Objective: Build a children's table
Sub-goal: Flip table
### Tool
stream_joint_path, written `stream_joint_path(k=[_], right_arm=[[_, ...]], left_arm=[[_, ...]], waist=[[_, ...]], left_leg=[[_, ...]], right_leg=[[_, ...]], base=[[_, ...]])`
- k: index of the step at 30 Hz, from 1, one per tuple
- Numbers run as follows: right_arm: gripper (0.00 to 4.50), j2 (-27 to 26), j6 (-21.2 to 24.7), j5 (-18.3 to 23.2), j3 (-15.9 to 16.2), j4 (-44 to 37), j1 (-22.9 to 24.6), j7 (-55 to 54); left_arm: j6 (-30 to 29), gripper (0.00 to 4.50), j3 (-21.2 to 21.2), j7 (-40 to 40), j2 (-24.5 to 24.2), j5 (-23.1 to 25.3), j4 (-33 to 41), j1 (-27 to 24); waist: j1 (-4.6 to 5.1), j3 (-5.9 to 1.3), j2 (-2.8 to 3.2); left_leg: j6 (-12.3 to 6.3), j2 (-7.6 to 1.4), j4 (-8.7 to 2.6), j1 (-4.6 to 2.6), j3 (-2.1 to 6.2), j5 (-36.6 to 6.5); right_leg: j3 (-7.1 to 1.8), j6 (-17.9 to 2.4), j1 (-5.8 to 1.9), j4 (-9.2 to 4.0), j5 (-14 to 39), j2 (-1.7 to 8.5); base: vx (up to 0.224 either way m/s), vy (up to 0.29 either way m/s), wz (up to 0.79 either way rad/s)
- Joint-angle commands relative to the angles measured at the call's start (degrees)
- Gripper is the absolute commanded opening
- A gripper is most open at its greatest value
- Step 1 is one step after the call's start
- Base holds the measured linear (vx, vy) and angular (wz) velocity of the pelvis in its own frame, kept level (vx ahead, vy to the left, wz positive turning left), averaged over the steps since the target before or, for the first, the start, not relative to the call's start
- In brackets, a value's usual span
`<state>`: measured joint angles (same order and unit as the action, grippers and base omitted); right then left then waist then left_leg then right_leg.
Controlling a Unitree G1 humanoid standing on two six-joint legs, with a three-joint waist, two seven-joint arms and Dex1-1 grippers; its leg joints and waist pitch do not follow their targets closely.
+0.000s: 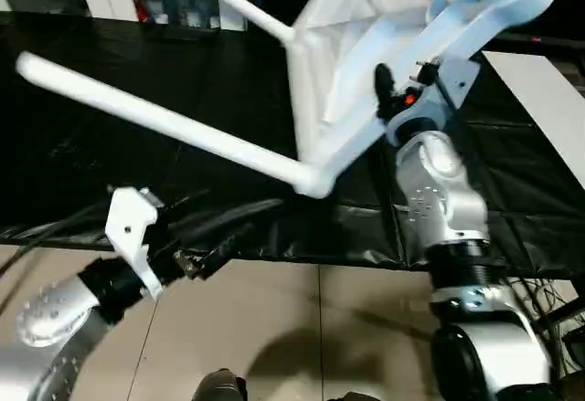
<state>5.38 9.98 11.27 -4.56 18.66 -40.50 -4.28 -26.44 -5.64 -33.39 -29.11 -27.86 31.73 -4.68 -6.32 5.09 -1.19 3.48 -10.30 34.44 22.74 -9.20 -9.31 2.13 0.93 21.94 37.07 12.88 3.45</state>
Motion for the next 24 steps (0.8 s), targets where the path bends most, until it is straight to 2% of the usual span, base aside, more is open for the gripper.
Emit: stream_joint_path(k=[1, 3, 6, 8, 9, 10, 11, 12, 13, 14, 16, 18, 21, 24], right_arm=[[2.18, 2.23, 2.03, -5.87, 1.97, -1.59, 1.37, -0.84], [2.14, 3.01, 3.33, -6.62, 2.34, -2.70, 1.57, -1.57], [2.10, 3.94, 4.81, -7.77, 2.96, -3.92, 1.68, -2.52], [2.04, 4.45, 6.36, -8.85, 3.38, -5.01, 1.71, -3.26], [2.03, 4.57, 6.96, -9.32, 3.49, -5.40, 1.70, -3.47], [2.03, 4.57, 6.96, -9.32, 3.49, -5.40, 1.70, -3.47], [2.01, 4.49, 7.61, -10.41, 3.68, -5.41, 1.42, -4.30], [2.01, 4.39, 7.73, -10.63, 3.74, -5.36, 1.34, -4.47], [2.01, 4.34, 7.79, -10.74, 3.78, -5.34, 1.30, -4.57], [2.01, 3.93, 8.00, -11.32, 4.08, -5.27, 1.14, -4.71], [2.01, 3.52, 7.95, -11.11, 4.46, -5.24, 1.16, -4.11], [2.57, 3.12, 8.27, -10.31, 4.89, -5.59, 1.46, -2.68], [2.80, 2.82, 9.47, -10.50, 5.70, -6.06, 1.77, -2.18], [3.00, 2.36, 9.76, -10.69, 5.87, -6.19, 1.93, -1.94]], left_arm=[[-2.06, 4.50, -0.05, 1.11, -1.22, -0.62, 2.56, 1.78], [-3.17, 4.50, 0.04, 1.68, -2.17, -0.37, 3.45, 3.38], [-4.21, 4.50, 0.26, 2.38, -3.43, 0.92, 4.45, 6.24], [-4.91, 4.50, 0.57, 3.38, -4.20, 2.48, 4.96, 9.95], [-5.05, 4.50, 0.81, 3.63, -4.56, 3.27, 5.07, 11.56], [-5.05, 4.50, 0.81, 3.63, -4.56, 3.27, 5.07, 11.56], [-4.78, 4.50, 1.89, 3.29, -6.18, 5.34, 5.21, 15.88], [-4.55, 4.50, 2.15, 3.24, -6.75, 6.06, 5.21, 17.07], [-4.42, 4.50, 2.29, 3.22, -7.06, 6.46, 5.21, 17.73], [-2.80, 4.50, 3.49, 2.88, -9.55, 9.90, 5.04, 21.08], [-0.58, 4.50, 3.83, 2.67, -12.06, 13.56, 4.17, 24.88], [1.81, 4.50, 3.90, 0.67, -14.34, 15.01, 3.77, 28.30], [5.06, 4.50, 4.12, -0.71, -15.76, 16.70, 3.37, 32.13], [8.24, 4.50, 4.85, 0.78, -16.18, 20.21, 1.64, 34.44]], waist=[[0.46, -4.33, 1.17], [0.58, -4.27, 1.16], [0.43, -4.42, 1.18], [0.43, -4.41, 1.15], [0.49, -4.42, 0.93], [0.25, -4.66, 1.17], [0.33, -4.53, 0.82], [0.21, -4.76, 0.99], [0.27, -4.64, 0.94], [0.16, -4.75, 0.89], [0.16, -4.74, 0.74], [-0.02, -4.81, 0.90], [0.26, -4.88, 1.04], [0.32, -4.96, 1.05]], left_leg=[[6.12, -1.95, -4.62, -1.79, 0.30, -15.25], [6.19, -1.89, -4.57, -1.72, 0.29, -15.39], [6.27, -1.92, -4.33, -2.08, 0.24, -15.28], [6.46, -1.90, -4.34, -1.99, 0.26, -15.19], [6.46, -1.92, -4.37, -1.89, 0.28, -14.82], [6.47, -1.92, -4.13, -2.24, 0.21, -14.21], [6.48, -1.89, -4.26, -1.82, 0.25, -13.44], [6.56, -1.83, -4.02, -1.95, 0.21, -12.64], [6.62, -1.83, -4.13, -1.79, 0.23, -12.43], [6.73, -1.83, -4.02, -1.84, 0.20, -12.14], [6.64, -1.81, -4.02, -1.64, 0.22, -11.56], [7.07, -1.77, -3.98, -1.82, 0.23, -12.09], [8.00, -1.77, -3.98, -1.67, 0.30, -11.49], [7.97, -1.71, -3.97, -1.45, 0.34, -11.62]], right_leg=[[-2.47, -6.27, -0.99, -4.17, 7.73, 3.24], [-2.47, -6.21, -1.00, -4.16, 7.91, 3.19], [-2.49, -6.34, -0.80, -4.10, 7.61, 3.08], [-2.46, -6.49, -0.86, -4.01, 7.04, 3.06], [-2.44, -6.40, -1.02, -3.98, 6.70, 2.98], [-2.43, -6.40, -0.74, -3.84, 5.75, 3.02], [-2.40, -6.39, -1.08, -3.86, 5.19, 3.01], [-2.37, -6.38, -1.01, -3.60, 4.36, 3.08], [-2.34, -6.28, -1.06, -3.66, 4.36, 3.01], [-2.33, -6.24, -1.11, -3.63, 4.11, 3.12], [-2.32, -5.97, -1.26, -3.64, 3.94, 3.14], [-2.28, -5.94, -1.14, -3.69, 5.08, 3.28], [-2.20, -6.51, -1.23, -3.26, 3.48, 3.25], [-2.23, -6.62, -1.46, -3.33, 2.90, 3.38]], base=[[0.000, 0.000, 0.00], [0.000, 0.000, 0.00], [0.000, 0.000, 0.00], [0.000, 0.000, 0.00], [0.000, 0.000, 0.00], [0.000, 0.000, 0.00], [0.000, 0.000, 0.00], [0.000, 0.000, 0.00], [0.000, 0.000, 0.00], [0.000, 0.000, 0.00], [0.000, 0.000, 0.00], [0.000, 0.000, 0.00], [0.000, 0.000, 0.00], [0.000, 0.000, 0.00]])
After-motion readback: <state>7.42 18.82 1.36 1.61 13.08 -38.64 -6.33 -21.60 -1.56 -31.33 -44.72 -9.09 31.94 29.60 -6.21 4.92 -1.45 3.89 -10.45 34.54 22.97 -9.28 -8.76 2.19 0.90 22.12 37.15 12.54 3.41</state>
